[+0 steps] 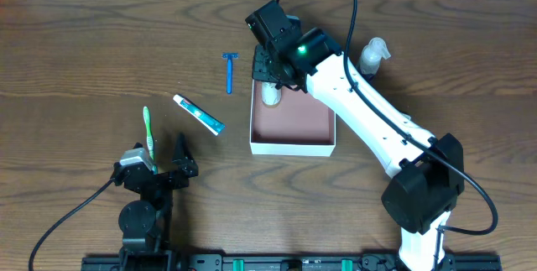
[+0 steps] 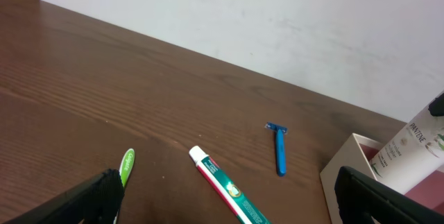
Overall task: Pack container
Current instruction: 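Lower the tube upright into the box's back-left corner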
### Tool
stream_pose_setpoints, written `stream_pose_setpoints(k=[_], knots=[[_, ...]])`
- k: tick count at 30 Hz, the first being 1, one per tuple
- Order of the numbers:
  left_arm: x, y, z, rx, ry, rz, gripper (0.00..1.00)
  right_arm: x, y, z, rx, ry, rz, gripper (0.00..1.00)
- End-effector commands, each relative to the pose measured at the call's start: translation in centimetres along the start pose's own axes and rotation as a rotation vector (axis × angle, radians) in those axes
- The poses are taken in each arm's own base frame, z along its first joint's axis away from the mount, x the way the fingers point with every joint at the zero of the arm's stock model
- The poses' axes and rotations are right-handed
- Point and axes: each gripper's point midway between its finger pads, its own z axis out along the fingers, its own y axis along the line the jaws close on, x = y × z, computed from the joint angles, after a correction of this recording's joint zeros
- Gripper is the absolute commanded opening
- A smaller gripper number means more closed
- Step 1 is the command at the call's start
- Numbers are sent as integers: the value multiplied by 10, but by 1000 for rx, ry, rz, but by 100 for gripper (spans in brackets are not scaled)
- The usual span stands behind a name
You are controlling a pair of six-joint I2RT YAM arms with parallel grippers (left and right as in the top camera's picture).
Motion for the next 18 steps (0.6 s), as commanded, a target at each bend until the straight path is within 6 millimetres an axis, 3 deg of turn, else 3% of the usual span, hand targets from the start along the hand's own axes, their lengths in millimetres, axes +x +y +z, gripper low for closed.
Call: stream_pose_setpoints(k=[1,18], knots=[[18,8,2,-28,49,14,98,0,3,-2,4,-11,-83,35],[18,8,2,-28,49,14,98,-1,5,-2,1,-16,-255,33]])
